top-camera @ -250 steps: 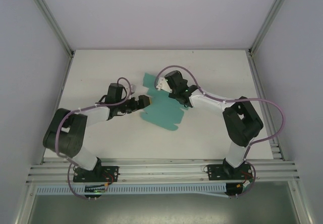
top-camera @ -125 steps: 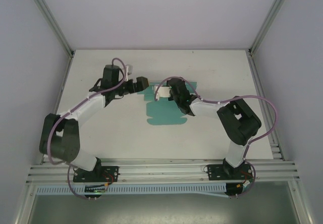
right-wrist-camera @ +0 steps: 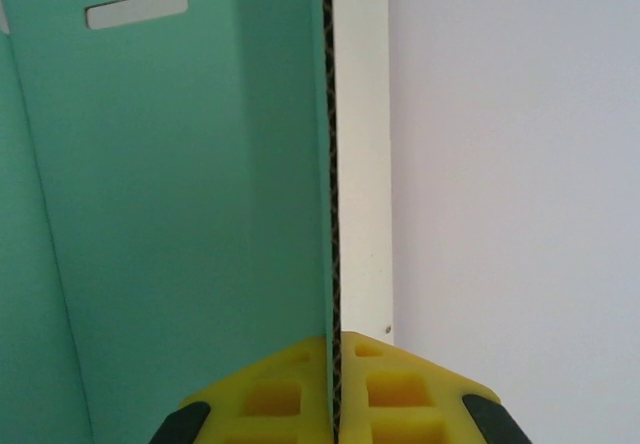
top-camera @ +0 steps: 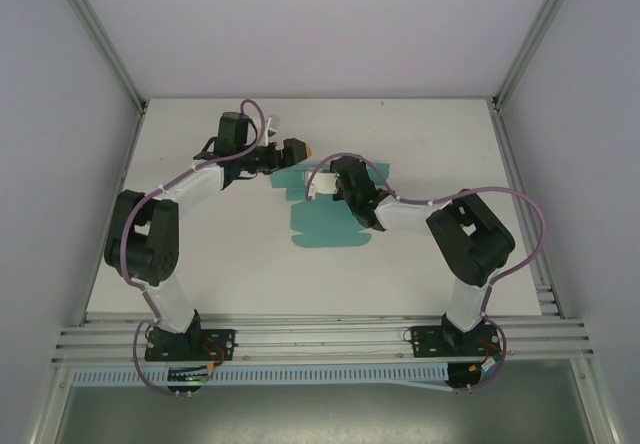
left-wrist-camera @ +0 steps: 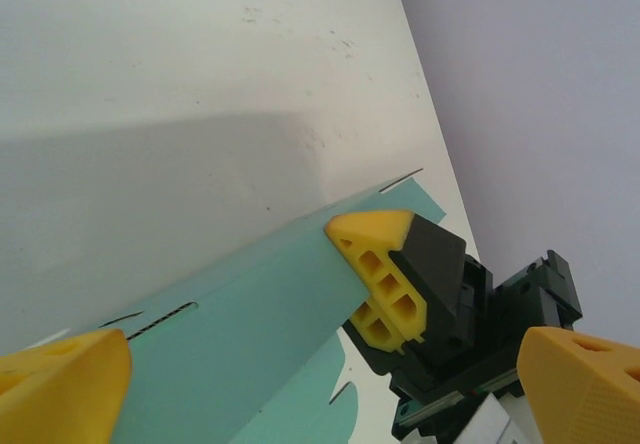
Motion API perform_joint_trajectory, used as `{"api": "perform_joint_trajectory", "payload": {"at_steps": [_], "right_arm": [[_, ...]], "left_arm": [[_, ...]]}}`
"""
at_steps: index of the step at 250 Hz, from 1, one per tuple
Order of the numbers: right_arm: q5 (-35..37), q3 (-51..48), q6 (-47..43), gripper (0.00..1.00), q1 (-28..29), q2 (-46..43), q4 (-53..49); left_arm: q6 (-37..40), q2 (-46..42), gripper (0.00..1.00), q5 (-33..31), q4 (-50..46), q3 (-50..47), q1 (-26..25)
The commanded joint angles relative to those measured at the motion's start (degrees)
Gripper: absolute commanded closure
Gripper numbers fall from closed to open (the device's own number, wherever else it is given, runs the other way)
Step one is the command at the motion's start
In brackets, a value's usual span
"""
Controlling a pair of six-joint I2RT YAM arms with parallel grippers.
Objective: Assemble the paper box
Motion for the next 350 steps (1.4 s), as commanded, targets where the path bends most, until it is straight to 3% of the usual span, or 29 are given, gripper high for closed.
{"api": "perform_joint_trajectory", "payload": {"at_steps": [1,85,132,173,203,247,323,350], "right_arm": [[1.15,2.7,4.34,1.0,0.44,1.61,-0.64],[2.53,4.65,12.46,1.0,1.65,2.69,-2.21],[0.56,3.75,15.65,1.0,2.53,2.52,-1.25],[-4.86,1.88,19.03,1.0,2.73,2.0,1.18],[-7.59,0.96,19.41,1.0,3.13,2.32,2.08],[-9.59,-0.46,20.34,1.0,3.18,1.77,4.13],[-8.8,-1.44,19.16,1.0,3.23,1.07,5.68],[-7.75,-1.46,19.08,1.0,3.08,0.78,4.88]], "left_arm": [[-1.51,0.2,0.02,4.52,3.37,-1.11,-1.23],[-6.97,3.38,0.02,5.63,10.2,-3.0,-2.39],[-15.55,6.03,0.02,11.38,24.81,-4.22,-2.72],[-23.92,8.42,0.05,12.39,38.46,-6.41,-3.26],[-28.35,10.22,0.22,12.21,45.55,-7.05,-3.4],[-26.12,10.36,0.53,9.32,42.01,-6.76,-3.76],[-22.21,10.1,0.82,7.58,33.39,-7.01,-4.23],[-20.38,8.88,0.8,6.9,30.58,-7.44,-4.23]]}}
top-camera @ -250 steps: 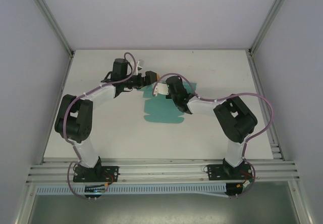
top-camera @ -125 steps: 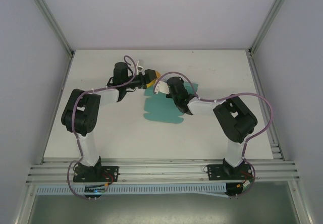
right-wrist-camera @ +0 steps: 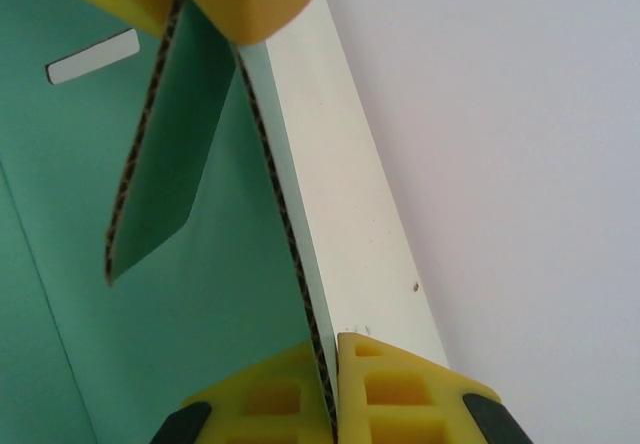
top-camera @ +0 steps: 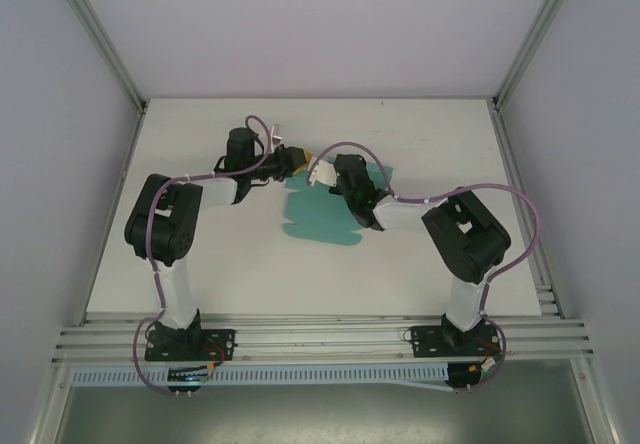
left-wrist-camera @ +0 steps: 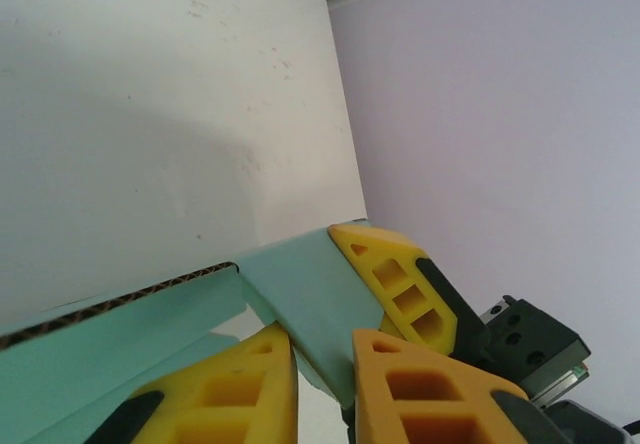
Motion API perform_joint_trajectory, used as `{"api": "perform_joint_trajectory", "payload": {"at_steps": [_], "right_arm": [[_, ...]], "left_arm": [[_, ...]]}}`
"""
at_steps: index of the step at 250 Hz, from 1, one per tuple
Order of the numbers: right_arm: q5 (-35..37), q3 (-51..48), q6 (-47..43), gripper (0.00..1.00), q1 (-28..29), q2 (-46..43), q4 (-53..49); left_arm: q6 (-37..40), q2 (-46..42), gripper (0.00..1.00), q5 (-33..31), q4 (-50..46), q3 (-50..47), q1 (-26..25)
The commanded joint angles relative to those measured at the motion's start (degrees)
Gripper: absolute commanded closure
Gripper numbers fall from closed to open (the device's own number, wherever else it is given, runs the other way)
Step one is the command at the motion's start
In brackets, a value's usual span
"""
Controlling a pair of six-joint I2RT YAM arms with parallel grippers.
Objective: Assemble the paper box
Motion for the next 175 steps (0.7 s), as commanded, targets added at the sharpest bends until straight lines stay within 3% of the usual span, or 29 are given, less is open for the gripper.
{"api": "perform_joint_trajectory", "payload": {"at_steps": [1,21,53,78,105,175], "right_arm": [[-11.73,-1.11,3.23,1.0,3.11,-0.59,0.33],[-9.96,-1.24,2.4,1.0,2.94,-0.81,0.29],[-8.57,-2.41,1.78,1.0,1.79,-2.7,0.42],[-9.28,-4.27,1.97,1.0,0.2,-5.64,1.35],[-12.0,-5.25,3.8,1.0,-2.16,-8.87,-1.09],[-18.24,-9.26,10.16,1.0,-7.25,-14.04,-0.06]], "left_arm": [[3.85,-1.3,0.8,1.2,-2.46,-0.08,-3.12],[8.05,-3.55,0.67,-0.18,-8.09,-0.09,-3.11],[16.53,-9.5,0.27,-7.14,-18.7,-3.3,-2.82],[18.87,-13.46,0.12,-8.74,-21.15,-6.67,-0.77],[18.97,-17.92,0.02,-8.39,-19.91,-11.82,2.67],[23.61,-26.16,0.02,-19.51,-26.26,-16.78,5.83]]}}
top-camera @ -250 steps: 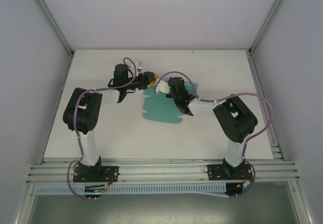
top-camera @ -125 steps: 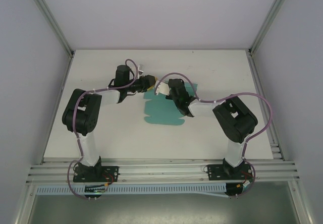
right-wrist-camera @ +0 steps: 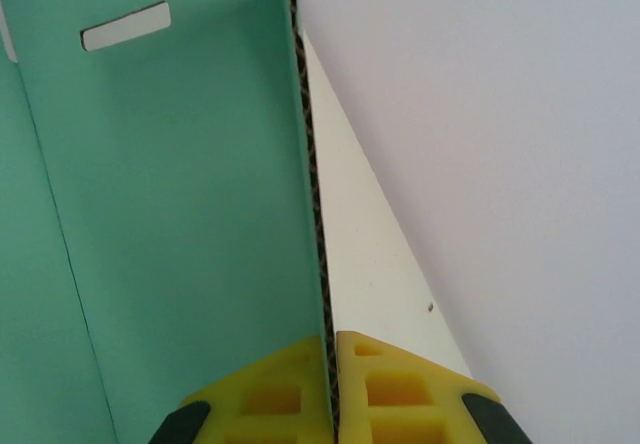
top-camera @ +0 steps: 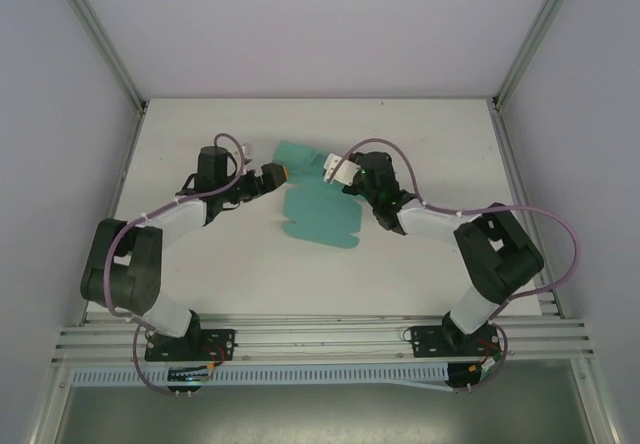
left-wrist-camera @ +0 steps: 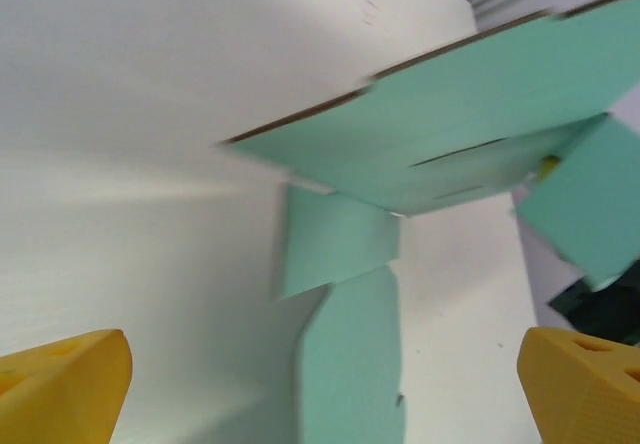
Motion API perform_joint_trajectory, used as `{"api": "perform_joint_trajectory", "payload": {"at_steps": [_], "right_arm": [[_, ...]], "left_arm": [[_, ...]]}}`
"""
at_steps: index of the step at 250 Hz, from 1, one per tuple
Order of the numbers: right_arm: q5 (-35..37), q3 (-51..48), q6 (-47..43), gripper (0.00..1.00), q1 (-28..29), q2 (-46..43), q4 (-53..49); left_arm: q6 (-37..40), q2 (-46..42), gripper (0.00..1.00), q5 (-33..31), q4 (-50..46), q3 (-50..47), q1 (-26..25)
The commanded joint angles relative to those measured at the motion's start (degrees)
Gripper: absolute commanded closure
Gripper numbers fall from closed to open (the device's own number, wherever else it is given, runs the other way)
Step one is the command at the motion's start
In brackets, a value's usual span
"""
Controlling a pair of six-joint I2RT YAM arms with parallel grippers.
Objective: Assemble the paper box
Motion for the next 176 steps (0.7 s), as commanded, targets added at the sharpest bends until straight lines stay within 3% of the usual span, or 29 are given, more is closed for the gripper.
{"api": "perform_joint_trajectory", "payload": {"at_steps": [1,48,83,176], "right_arm": [[-4.84,-1.85,5.27,1.0,-1.59,-2.08,0.59],[-6.77,-2.82,6.51,1.0,-2.01,-2.4,1.41],[-6.12,-2.84,7.18,1.0,-2.13,-2.5,2.33],[-5.38,-2.06,9.3,1.0,-1.25,-2.0,2.95]], "left_arm": [[3.57,-3.09,0.02,-5.18,-3.32,-1.35,0.44],[3.29,1.74,0.05,-14.13,-4.3,1.47,1.29],[4.64,6.53,0.12,-6.46,-1.08,4.32,1.18],[6.71,11.02,0.12,3.28,5.95,3.98,-1.35]]}}
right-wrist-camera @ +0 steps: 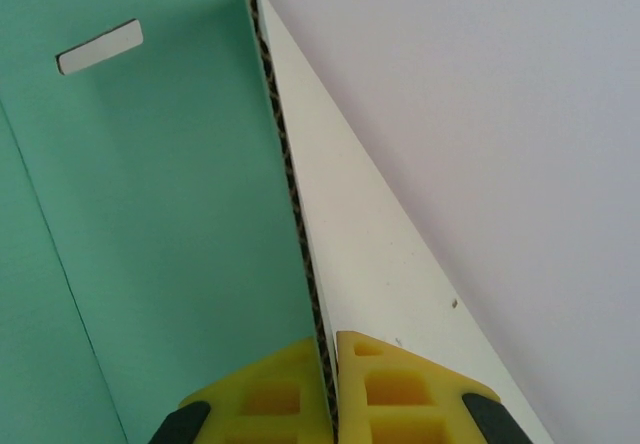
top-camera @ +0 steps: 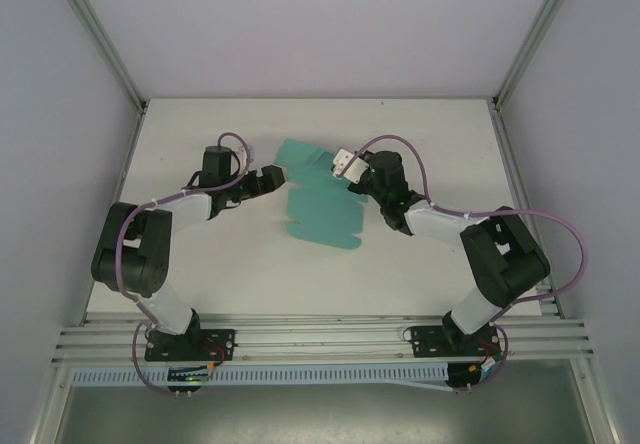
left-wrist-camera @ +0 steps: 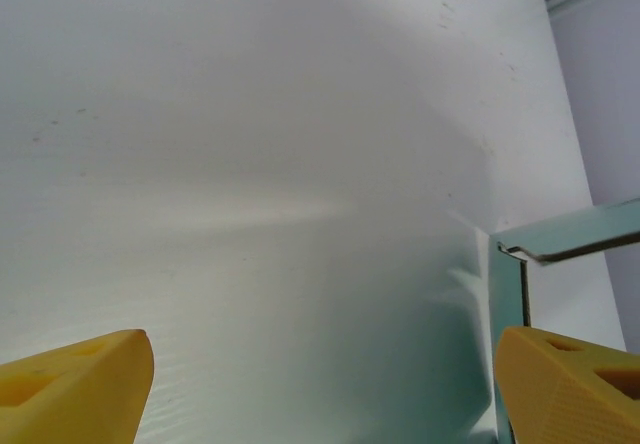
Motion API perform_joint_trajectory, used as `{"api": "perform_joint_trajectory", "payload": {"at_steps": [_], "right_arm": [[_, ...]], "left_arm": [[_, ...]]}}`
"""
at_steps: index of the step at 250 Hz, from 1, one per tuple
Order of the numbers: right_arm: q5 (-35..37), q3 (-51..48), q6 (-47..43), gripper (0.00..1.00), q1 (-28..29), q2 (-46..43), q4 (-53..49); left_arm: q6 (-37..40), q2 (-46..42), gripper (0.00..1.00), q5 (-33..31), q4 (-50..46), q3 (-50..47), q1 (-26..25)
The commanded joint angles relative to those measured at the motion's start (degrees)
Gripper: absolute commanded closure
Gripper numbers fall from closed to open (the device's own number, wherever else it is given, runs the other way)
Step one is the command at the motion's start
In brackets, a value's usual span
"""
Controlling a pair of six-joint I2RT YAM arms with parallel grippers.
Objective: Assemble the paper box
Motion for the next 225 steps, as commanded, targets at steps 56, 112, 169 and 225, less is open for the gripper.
{"api": "perform_joint_trajectory", "payload": {"at_steps": [56,112,169,225], "right_arm": [[-2.63,-0.34,6.65,1.0,1.51,-0.45,1.82],[-2.89,-0.27,9.62,1.0,2.93,-0.36,3.31],[-1.42,0.1,11.1,1.0,3.41,-0.85,3.95],[-0.63,-1.04,17.61,1.0,3.4,-0.55,8.77]], "left_arm": [[1.87,6.03,0.11,11.52,8.91,3.23,-3.92],[3.36,11.12,0.19,8.91,4.53,9.21,-6.92],[2.6,10.89,0.43,5.78,6.18,8.77,-8.3],[-3.45,12.19,0.37,10.01,15.46,5.35,-8.34]]}}
